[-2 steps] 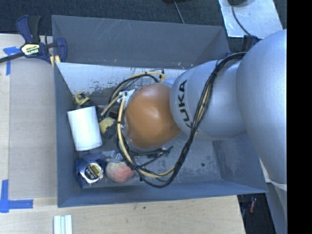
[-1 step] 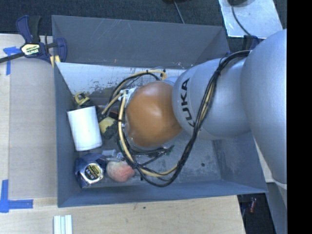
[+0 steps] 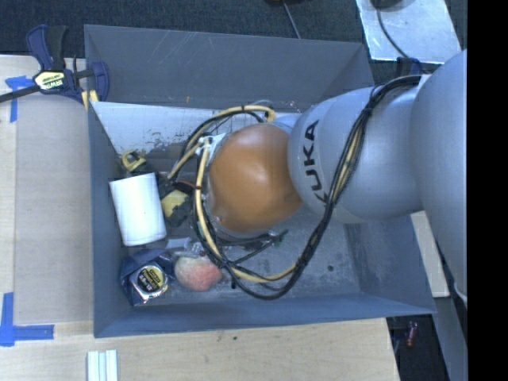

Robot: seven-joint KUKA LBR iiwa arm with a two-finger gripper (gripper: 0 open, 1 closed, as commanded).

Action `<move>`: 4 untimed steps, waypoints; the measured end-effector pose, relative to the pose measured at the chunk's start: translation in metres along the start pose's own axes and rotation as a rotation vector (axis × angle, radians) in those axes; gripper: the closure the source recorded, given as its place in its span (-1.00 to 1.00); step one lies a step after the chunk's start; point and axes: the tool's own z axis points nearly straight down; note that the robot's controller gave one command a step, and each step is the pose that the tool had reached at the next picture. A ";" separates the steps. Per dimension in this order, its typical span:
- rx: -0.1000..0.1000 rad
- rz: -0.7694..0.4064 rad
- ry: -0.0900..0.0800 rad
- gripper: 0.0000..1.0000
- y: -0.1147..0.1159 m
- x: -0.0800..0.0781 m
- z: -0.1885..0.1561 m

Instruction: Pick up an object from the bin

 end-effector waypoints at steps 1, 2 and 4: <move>0.004 0.005 -0.004 1.00 -0.002 0.000 -0.006; 0.006 0.008 -0.005 1.00 -0.002 0.000 -0.009; 0.006 0.011 -0.006 1.00 -0.003 0.000 -0.035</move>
Offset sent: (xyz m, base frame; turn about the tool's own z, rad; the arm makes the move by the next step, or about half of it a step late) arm 0.0015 -0.0002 0.0152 0.0039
